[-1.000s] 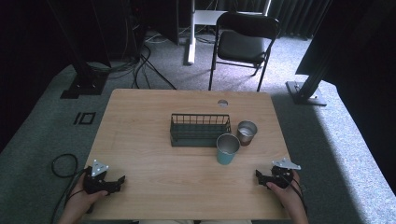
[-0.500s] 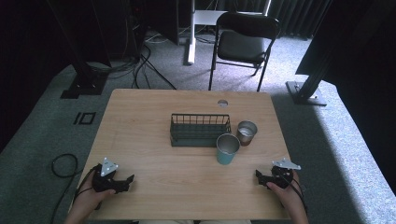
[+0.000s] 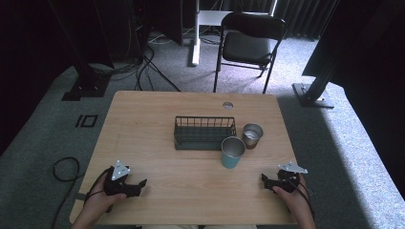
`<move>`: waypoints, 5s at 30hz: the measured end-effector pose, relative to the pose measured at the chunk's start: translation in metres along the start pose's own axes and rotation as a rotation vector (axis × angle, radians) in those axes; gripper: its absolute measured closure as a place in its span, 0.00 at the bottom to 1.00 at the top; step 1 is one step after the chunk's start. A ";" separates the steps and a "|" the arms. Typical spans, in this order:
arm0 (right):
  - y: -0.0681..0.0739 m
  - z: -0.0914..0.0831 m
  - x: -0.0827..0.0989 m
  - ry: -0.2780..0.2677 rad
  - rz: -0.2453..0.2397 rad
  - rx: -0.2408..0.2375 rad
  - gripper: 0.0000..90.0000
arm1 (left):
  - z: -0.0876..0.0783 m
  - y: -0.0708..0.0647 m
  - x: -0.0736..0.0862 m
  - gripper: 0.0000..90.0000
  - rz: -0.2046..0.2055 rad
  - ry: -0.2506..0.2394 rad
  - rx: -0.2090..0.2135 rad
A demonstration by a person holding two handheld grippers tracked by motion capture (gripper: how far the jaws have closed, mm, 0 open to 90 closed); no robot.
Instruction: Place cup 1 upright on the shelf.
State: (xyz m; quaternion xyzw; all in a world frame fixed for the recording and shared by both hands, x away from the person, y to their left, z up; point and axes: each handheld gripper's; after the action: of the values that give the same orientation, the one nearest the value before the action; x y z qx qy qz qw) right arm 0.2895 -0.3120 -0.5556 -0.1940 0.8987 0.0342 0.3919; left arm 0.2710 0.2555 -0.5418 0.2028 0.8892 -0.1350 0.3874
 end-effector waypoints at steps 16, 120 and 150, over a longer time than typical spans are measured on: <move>0.000 0.000 0.000 0.000 0.000 0.000 0.12 | 0.011 -0.026 -0.019 0.10 0.063 -0.025 0.069; 0.000 0.000 0.000 -0.001 -0.002 0.000 0.12 | 0.121 -0.201 -0.127 0.10 0.232 -0.176 0.348; 0.000 0.000 0.000 -0.002 0.000 0.000 0.12 | 0.146 -0.244 -0.140 0.10 0.105 -0.242 0.210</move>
State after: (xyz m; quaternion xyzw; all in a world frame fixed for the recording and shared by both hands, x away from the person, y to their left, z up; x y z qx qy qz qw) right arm 0.2895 -0.3121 -0.5556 -0.1940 0.8983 0.0341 0.3927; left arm 0.3371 -0.0533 -0.5143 0.2704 0.8051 -0.2303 0.4749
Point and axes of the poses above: each handheld gripper's, and its own axes: z roughly forward along the jaws, x roughly out of its underside, y roughly to its left, and after that the axes turned 8 degrees about -z, right-handed
